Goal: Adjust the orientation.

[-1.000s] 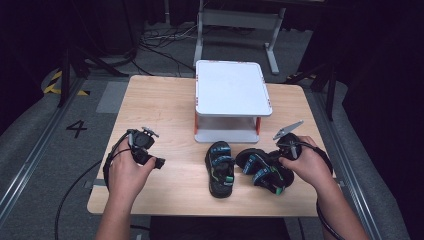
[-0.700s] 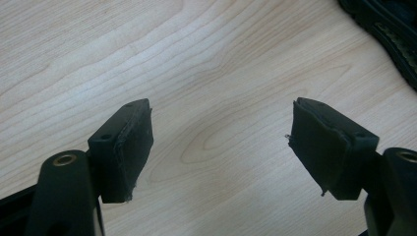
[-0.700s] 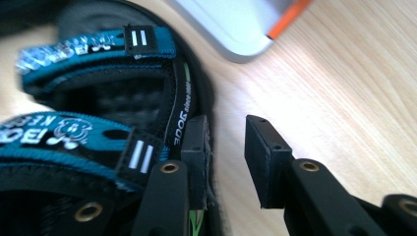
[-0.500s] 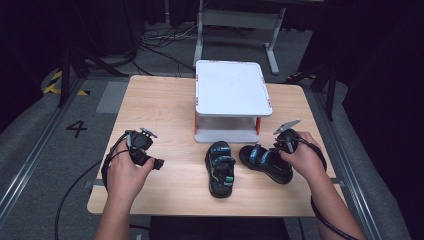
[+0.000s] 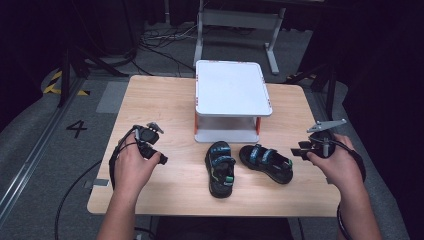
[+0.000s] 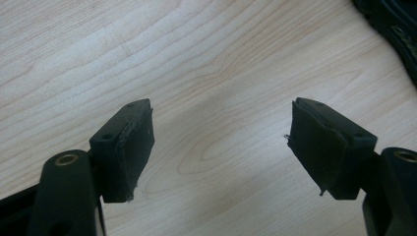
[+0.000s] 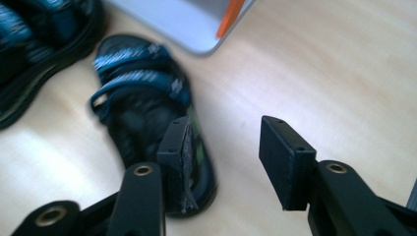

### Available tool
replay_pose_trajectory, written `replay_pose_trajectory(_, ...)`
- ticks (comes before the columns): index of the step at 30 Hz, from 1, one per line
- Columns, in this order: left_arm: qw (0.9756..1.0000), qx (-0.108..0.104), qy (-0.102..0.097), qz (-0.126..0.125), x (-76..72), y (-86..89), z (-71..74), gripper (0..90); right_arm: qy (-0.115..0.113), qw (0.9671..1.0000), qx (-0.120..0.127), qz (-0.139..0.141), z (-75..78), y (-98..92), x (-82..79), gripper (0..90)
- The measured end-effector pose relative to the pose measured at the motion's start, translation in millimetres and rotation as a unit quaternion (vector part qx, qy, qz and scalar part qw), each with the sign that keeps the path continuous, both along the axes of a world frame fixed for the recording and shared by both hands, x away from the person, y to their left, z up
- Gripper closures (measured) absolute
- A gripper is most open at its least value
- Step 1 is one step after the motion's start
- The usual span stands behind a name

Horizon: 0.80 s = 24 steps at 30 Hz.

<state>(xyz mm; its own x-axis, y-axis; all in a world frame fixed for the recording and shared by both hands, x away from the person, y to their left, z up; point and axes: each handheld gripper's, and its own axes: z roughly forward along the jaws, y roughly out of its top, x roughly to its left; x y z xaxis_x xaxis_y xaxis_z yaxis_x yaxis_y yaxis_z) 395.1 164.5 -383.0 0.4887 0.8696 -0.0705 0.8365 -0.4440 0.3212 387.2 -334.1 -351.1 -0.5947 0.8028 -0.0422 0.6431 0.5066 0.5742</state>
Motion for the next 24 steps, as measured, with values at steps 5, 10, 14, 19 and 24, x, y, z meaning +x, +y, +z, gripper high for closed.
replay_pose_trajectory(5, 0.9999, 0.009, 0.005, -0.009, 3.1, -2.7, -1.6, 26.0, 0.040, 0.9992, 0.000, 0.006, -0.6, 4.6, -12.9, 56.0)
replay_pose_trajectory(10, 0.9998, 0.008, 0.012, -0.013, 5.0, -6.7, -4.5, 25.8, 0.061, 0.9980, -0.006, 0.019, -11.1, 17.6, -11.6, 56.6)
replay_pose_trajectory(14, 0.9998, 0.005, 0.003, -0.017, 4.7, -6.2, -3.6, 27.3, 0.075, 0.9970, -0.013, 0.013, -17.7, 19.1, -7.1, 60.5)
replay_pose_trajectory(19, 0.9997, 0.009, -0.004, -0.023, 3.9, -4.5, -3.0, 27.0, 0.094, 0.9955, -0.002, 0.012, -22.6, 19.8, -2.9, 68.1)
replay_pose_trajectory(24, 0.9997, 0.001, -0.008, -0.022, 1.2, -5.0, -1.6, 26.9, 0.106, 0.9943, -0.009, 0.010, -21.2, 19.9, -2.2, 84.7)
